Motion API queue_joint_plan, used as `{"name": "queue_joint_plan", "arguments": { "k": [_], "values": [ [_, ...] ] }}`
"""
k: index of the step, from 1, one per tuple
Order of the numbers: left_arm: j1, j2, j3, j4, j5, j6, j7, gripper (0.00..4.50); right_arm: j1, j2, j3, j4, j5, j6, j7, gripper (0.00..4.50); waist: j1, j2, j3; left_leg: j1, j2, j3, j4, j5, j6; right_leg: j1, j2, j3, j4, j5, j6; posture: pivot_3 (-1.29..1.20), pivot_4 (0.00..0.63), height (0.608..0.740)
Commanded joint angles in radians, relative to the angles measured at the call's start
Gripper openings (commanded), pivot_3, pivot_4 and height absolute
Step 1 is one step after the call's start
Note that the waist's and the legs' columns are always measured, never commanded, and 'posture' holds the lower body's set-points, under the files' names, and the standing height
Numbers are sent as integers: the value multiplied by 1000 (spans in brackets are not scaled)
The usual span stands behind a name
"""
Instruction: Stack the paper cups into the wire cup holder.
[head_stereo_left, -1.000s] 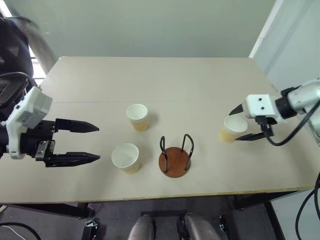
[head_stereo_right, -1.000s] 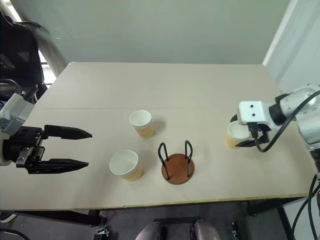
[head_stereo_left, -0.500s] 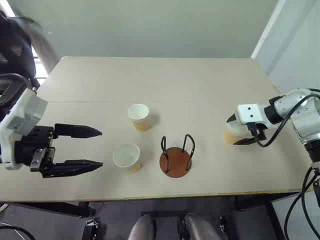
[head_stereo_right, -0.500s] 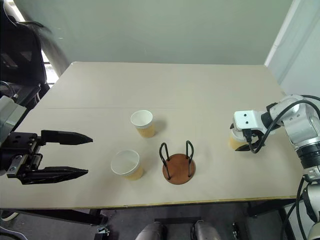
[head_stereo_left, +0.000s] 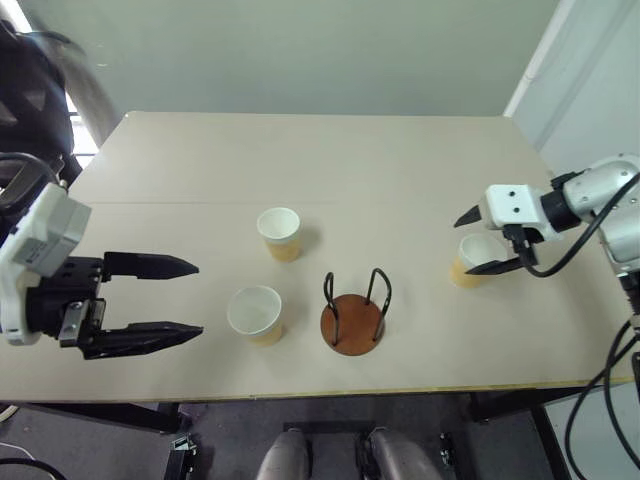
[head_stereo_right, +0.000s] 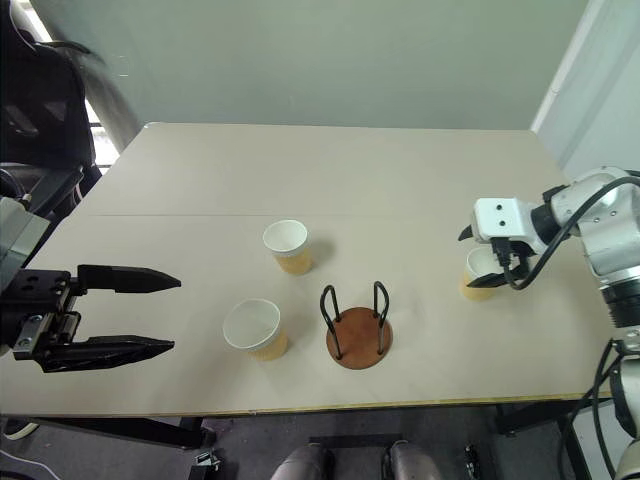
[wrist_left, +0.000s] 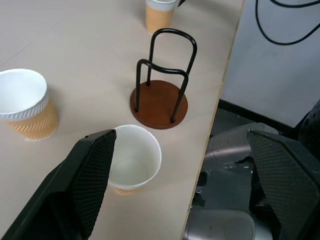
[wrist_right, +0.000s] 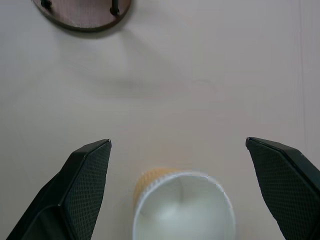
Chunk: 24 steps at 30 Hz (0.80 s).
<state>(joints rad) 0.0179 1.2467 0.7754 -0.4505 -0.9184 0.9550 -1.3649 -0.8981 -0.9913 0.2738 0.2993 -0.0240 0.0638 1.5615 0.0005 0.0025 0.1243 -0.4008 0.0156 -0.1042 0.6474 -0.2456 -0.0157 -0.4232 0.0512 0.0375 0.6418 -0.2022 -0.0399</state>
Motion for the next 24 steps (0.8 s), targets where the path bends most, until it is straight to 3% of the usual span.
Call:
{"name": "queue_joint_plan", "arguments": {
  "k": [1, 5, 15, 19, 24],
  "values": [
    [-13, 12, 7, 8, 7, -25, -5, 4500, -2, -46, -37, 16, -19, -16, -7, 4450, -1, 0, 0, 0, 0, 0, 0, 0, 0, 0, 0, 0, 0, 0, 0, 0, 150, 740],
    [-19, 16, -10, 18, 11, -36, -9, 4500, 22, -67, -24, 36, -42, -42, -8, 4450, -2, 0, 0, 1, 0, 0, 0, 0, 0, 0, 0, 0, 1, 0, 0, 0, 150, 740],
    [-89, 23, -26, 27, -30, -35, 13, 4500, 98, 6, 30, 13, -110, -50, -58, 4450, -6, 1, 0, 1, 0, 1, 0, 0, 0, 0, 0, 0, 2, 0, 1, 0, 150, 740],
    [-99, 19, 4, 31, -41, -22, 8, 4500, 99, 19, 38, 44, -135, -70, -72, 3243, -5, 0, 0, 1, 0, 0, 0, 0, 0, 0, 0, 0, 1, 1, 1, 0, 150, 740],
    [-130, 74, 72, 73, -40, -7, -19, 4500, 82, 22, 37, 73, -149, -84, -75, 1398, -5, 0, 0, 1, 0, 0, 0, 0, 0, 0, 0, 0, 1, 1, 1, 0, 150, 740]
  ]
}}
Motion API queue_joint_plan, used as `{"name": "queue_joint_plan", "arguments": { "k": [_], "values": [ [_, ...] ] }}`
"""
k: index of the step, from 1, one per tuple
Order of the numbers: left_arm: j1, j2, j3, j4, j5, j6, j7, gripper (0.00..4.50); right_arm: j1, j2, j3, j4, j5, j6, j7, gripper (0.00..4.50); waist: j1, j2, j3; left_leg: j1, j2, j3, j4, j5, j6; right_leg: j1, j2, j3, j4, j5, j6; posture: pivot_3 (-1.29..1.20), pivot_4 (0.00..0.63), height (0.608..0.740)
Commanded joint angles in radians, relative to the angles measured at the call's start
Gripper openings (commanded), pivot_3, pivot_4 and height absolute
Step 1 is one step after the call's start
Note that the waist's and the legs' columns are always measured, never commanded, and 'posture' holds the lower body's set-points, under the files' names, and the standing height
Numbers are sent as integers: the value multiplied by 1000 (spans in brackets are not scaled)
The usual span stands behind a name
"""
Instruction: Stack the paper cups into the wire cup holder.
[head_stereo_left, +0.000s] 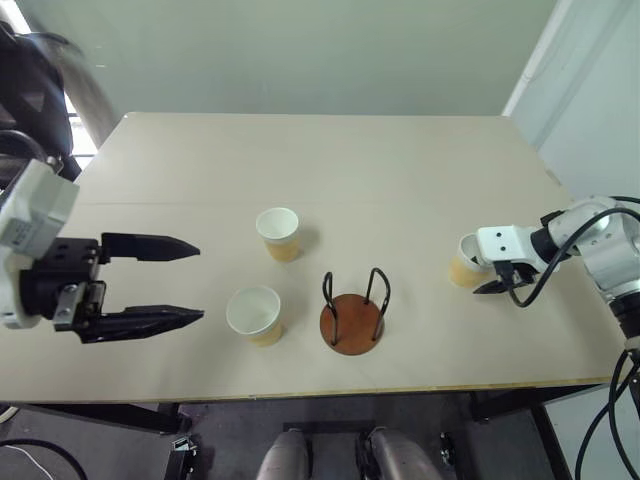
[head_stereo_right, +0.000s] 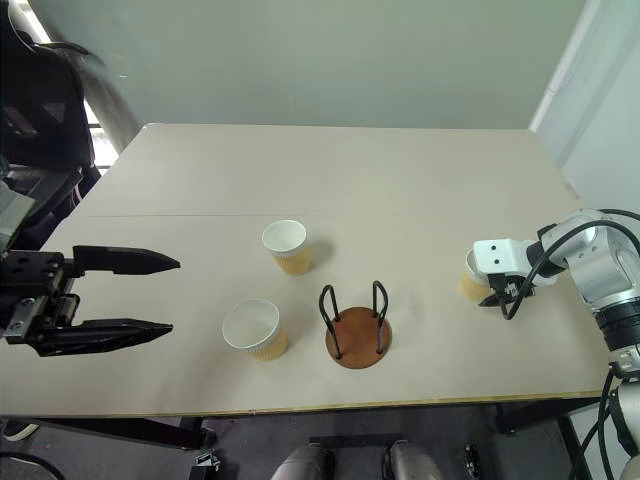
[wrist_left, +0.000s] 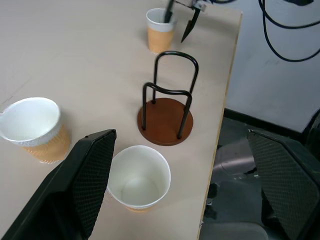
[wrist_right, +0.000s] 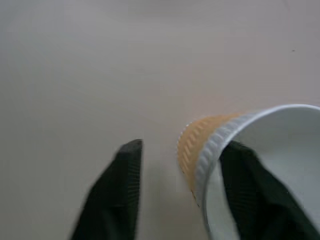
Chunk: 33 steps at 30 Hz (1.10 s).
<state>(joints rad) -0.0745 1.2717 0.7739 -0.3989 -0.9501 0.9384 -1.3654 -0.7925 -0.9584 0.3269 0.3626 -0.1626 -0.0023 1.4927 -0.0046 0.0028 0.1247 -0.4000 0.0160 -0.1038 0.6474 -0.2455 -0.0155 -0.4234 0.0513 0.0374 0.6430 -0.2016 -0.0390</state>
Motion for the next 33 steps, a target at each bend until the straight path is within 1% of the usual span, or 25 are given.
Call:
{"name": "queue_joint_plan", "arguments": {
  "k": [1, 2, 3, 4, 10, 13, 14, 16, 18, 20, 22, 24, 27, 30, 33],
  "values": [
    [-46, 61, 78, 29, -10, 11, -24, 4500, -26, -10, -16, 15, -12, -21, -7, 1003, 0, 0, 0, 0, 0, 0, 0, 0, 0, 0, 0, 0, 0, 0, 0, 0, 150, 740],
    [-50, 70, 81, 37, -6, 10, -29, 4500, -28, -9, -15, 19, -13, -24, -7, 735, 0, 0, 0, 0, 0, 0, 0, 0, 0, 0, 0, 0, 0, 0, 0, 0, 150, 740],
    [-43, 77, 84, 42, 10, 6, -42, 4500, -29, -8, -14, 23, -15, -27, -8, 324, 0, 0, 0, 0, 0, 0, 0, 0, 0, 0, 0, 0, 0, 0, 0, 0, 150, 740],
    [-36, 82, 88, 46, 22, 4, -52, 4500, -29, -7, -14, 26, -17, -30, -8, 49, 0, 0, 0, 0, 0, 0, 0, 0, 0, 0, 0, 0, 0, 0, 0, 0, 150, 740],
    [-26, 106, 106, 50, 54, 5, -103, 4500, -40, -6, -12, 38, -23, -44, 4, 49, 0, 0, 0, 0, 0, 0, 0, 0, 0, 0, 0, 0, 0, 0, 0, 0, 150, 740],
    [-4, 104, 114, 42, 69, 15, -128, 4500, -58, -12, -28, 15, 17, -39, 51, 49, 0, 0, 0, 0, 0, 0, 0, 0, 0, 0, 0, 0, 0, 0, 0, 0, 150, 740],
    [9, 101, 121, 35, 73, 23, -135, 4500, -70, -25, -38, -15, 73, -20, 84, 49, -1, 0, 0, 0, 0, 0, 0, 0, 0, 0, 0, 0, 0, 0, 0, 0, 150, 740],
    [61, 92, 144, 13, 103, 37, -164, 4500, -110, -89, -32, -101, 264, 49, 118, 49, -3, 3, 2, -1, 0, 0, -1, 0, 0, -1, 0, 0, 0, 0, -1, 0, 150, 740],
    [90, 85, 167, -7, 107, 55, -179, 4500, -151, -146, -18, -167, 419, 89, 122, 49, -2, 5, 3, -3, 0, 0, -1, 0, 0, -2, 0, 0, -1, -1, -1, 0, 150, 740],
    [103, 81, 189, -21, 105, 68, -186, 4500, -214, -177, -12, -220, 554, 125, 122, 49, -3, 5, 3, -4, 0, 1, -1, 0, 0, -2, 0, 0, -1, -3, -2, 0, 150, 740],
    [110, 79, 200, -25, 110, 72, -190, 4500, -293, -172, -14, -248, 668, 170, 122, 49, -5, 3, 2, -2, 0, 1, -2, 0, 0, -1, 1, 0, -1, -5, -3, 0, 150, 740],
    [112, 77, 199, -26, 112, 70, -187, 4500, -352, -155, -9, -277, 762, 211, 122, 49, -9, 3, 2, -1, 0, 1, -2, 0, 0, 0, 1, 0, 0, -10, -11, 0, 150, 740],
    [110, 72, 196, -30, 110, 67, -177, 4500, -366, -137, 17, -369, 874, 251, 122, 49, -11, 3, 2, -1, 0, 0, -1, 0, 0, 0, 1, 0, 0, -10, -11, 0, 150, 740],
    [113, 64, 199, -32, 117, 64, -172, 4500, -338, -61, 38, -434, 872, 285, 122, 49, -13, 3, 2, 0, 0, 0, -1, 0, 0, 1, 1, 0, 0, -10, -11, 0, 150, 740],
    [115, 55, 198, -42, 116, 67, -162, 4500, -300, 9, 66, -444, 782, 268, 122, 49, -14, 2, 1, 0, 0, 0, 0, 0, 0, 1, 1, 0, 0, -10, -11, 0, 150, 740]
  ]
}}
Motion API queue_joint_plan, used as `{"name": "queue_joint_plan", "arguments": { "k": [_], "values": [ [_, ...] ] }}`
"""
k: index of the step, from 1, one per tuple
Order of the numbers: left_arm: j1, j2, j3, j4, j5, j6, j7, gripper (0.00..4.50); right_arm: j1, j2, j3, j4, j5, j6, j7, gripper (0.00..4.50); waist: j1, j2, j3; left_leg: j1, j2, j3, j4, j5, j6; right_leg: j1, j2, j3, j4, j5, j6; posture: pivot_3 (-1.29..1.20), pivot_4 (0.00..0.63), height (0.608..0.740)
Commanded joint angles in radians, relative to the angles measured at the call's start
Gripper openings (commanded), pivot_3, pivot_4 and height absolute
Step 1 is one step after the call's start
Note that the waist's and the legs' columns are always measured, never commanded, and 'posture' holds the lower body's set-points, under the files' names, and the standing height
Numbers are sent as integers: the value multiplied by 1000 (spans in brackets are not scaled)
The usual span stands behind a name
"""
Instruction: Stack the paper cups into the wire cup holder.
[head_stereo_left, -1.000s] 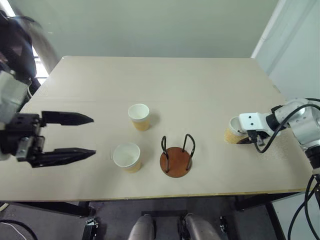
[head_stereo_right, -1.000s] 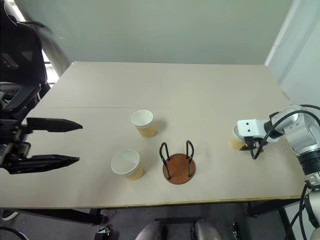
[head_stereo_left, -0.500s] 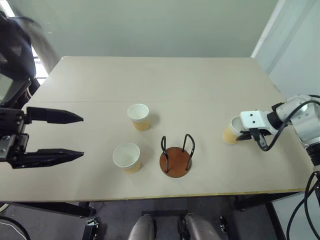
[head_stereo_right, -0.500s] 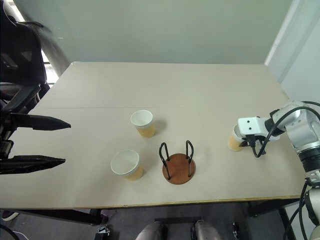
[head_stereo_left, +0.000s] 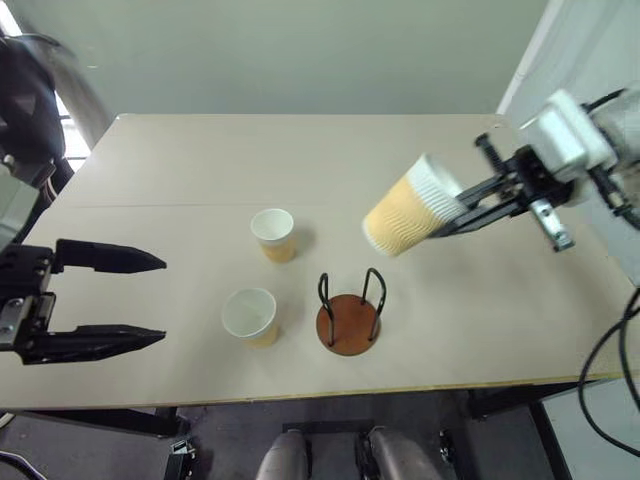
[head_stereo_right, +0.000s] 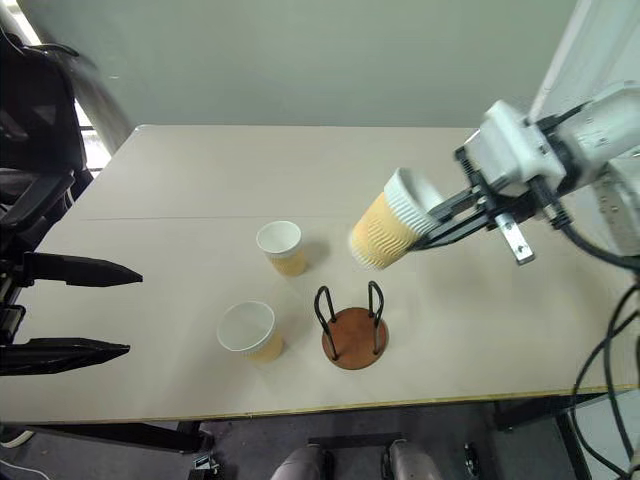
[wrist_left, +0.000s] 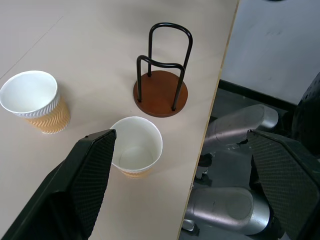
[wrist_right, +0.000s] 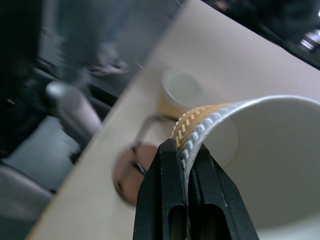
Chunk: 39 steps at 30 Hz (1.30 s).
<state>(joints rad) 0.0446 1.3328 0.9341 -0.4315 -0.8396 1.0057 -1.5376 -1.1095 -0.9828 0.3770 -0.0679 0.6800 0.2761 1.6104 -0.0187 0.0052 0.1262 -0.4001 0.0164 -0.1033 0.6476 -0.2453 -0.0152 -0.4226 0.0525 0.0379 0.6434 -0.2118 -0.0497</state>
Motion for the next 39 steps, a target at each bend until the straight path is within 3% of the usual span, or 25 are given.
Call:
{"name": "queue_joint_plan", "arguments": {
  "k": [1, 8, 27, 31, 39],
  "values": [
    [0, -10, 42, -16, 5, 4, 12, 4500, 28, 56, 30, -4, -111, -35, 4, 49, 0, 0, 0, 0, 0, 0, 0, 0, 0, 0, 0, 0, 0, 0, 0, 0, 150, 740],
    [25, -29, 73, -45, 0, 28, 24, 4500, 52, 137, 85, 37, -257, -105, 4, 49, 3, 0, 0, -1, 0, 0, 1, 0, 0, -1, 0, 0, 0, 3, -1, 0, 150, 740],
    [54, -37, 118, -75, -6, 62, 38, 4500, 80, 186, 134, 29, -330, -169, 4, 49, 3, 0, 0, 0, 0, 0, 1, -1, -1, -1, 0, 0, 1, 3, -2, 0, 150, 740],
    [52, -37, 115, -75, -8, 60, 40, 4500, 81, 184, 135, 23, -329, -166, 4, 888, 4, 0, 0, -1, 0, 0, 1, -1, -1, -1, 0, 0, 1, 3, -3, 0, 150, 740],
    [59, -29, 92, -65, 14, 35, 34, 4500, 53, 160, 114, 67, -341, -187, 4, 3728, 4, 0, 0, 0, 0, 0, 1, -1, -1, -1, 0, 0, 1, 3, -3, 0, 150, 740]
  ]
}}
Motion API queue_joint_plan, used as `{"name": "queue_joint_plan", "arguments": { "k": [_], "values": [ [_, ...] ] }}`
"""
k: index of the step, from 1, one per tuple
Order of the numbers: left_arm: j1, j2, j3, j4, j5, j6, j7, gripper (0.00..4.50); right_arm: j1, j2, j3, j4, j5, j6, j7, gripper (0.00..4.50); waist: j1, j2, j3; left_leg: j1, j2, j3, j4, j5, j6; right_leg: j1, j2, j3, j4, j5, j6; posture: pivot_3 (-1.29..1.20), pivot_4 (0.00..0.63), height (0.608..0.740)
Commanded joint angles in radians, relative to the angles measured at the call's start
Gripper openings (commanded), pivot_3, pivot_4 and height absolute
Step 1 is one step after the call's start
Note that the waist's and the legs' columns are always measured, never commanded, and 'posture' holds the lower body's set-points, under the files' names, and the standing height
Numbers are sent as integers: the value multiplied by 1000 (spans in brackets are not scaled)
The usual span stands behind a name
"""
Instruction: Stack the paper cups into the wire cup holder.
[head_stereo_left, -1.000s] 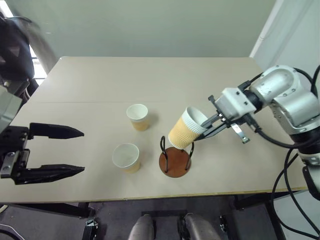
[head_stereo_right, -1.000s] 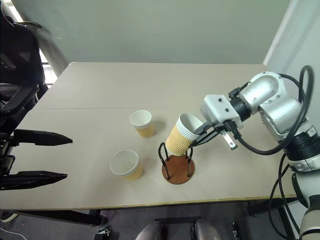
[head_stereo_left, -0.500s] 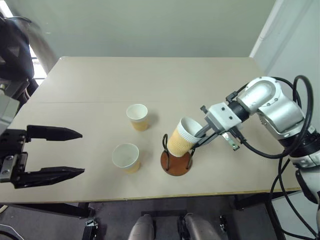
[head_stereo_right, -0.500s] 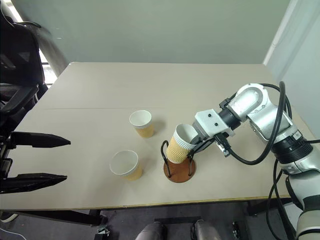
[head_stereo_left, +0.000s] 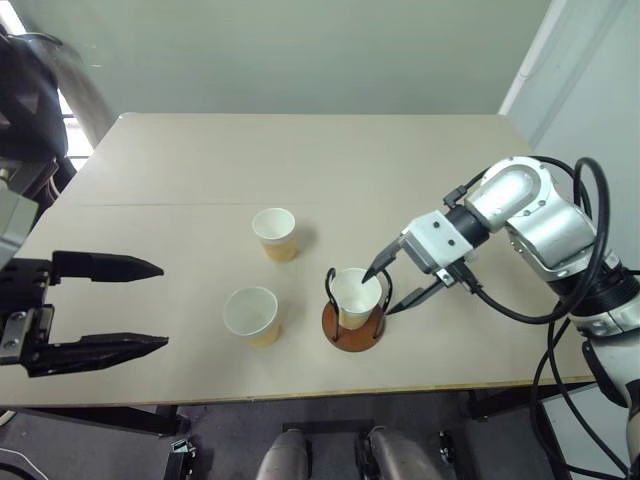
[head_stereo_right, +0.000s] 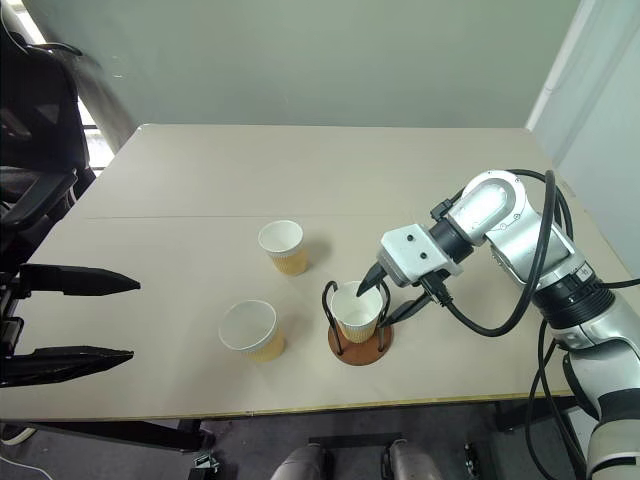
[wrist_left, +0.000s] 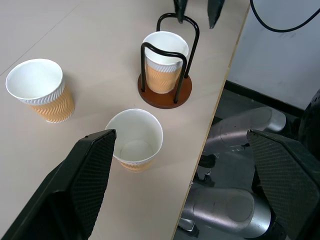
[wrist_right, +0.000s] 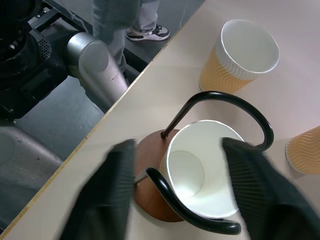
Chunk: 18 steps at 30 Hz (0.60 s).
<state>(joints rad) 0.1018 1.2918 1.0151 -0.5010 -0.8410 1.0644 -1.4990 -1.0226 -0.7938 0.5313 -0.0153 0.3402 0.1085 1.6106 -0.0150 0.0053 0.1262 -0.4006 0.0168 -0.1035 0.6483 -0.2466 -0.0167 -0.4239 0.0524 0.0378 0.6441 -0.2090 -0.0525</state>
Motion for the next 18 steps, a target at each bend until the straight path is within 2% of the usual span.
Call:
{"name": "queue_joint_plan", "arguments": {
  "k": [1, 2, 3, 8, 10, 15, 18],
  "values": [
    [6, 12, 8, 5, 22, -30, -8, 4500, -39, -35, -44, 21, 0, -22, 4, 4068, 1, 0, 0, 0, 0, 0, 0, 0, 0, 0, 0, 0, 0, 0, 0, 0, 150, 740],
    [10, 18, -8, 10, 37, -48, -12, 4500, -55, -70, -56, 38, 31, -20, 4, 4417, 1, 0, 0, 0, 0, 0, 0, 0, 0, 0, 0, 0, 0, 0, 0, 0, 150, 740],
    [10, 24, -20, 15, 46, -62, -16, 4500, -67, -104, -74, 52, 69, -7, 4, 4463, 2, 0, 0, 0, 0, 0, 0, 0, 0, 0, 0, 0, 0, 0, 0, 0, 150, 740],
    [-12, 60, -116, 53, 100, -156, -16, 4500, -132, -293, -159, 168, 287, 80, 4, 4463, 17, 0, 0, -3, 0, 0, 0, 0, -1, -2, 0, 0, -2, 0, 0, 0, 150, 740],
    [-52, 66, -203, 61, 118, -213, 28, 4500, -138, -367, -223, 213, 391, 156, 4, 4463, 20, 0, 0, -2, 0, 0, -1, -1, -1, -2, 0, 0, -2, -1, -1, 0, 150, 740],
    [-83, 56, -356, 14, 118, -267, 53, 4500, -61, -474, -366, 244, 507, 276, 4, 4463, 21, -1, 0, -2, 0, 0, -2, -2, -2, -2, 0, 0, -1, -2, 0, 0, 150, 740],
    [-63, 53, -465, 3, 199, -348, 71, 4500, 51, -510, -435, 217, 519, 316, 4, 4463, 17, -1, 0, -2, 0, 0, -1, -2, -3, -1, 0, 0, -1, -1, 3, 0, 150, 740]
  ]
}}
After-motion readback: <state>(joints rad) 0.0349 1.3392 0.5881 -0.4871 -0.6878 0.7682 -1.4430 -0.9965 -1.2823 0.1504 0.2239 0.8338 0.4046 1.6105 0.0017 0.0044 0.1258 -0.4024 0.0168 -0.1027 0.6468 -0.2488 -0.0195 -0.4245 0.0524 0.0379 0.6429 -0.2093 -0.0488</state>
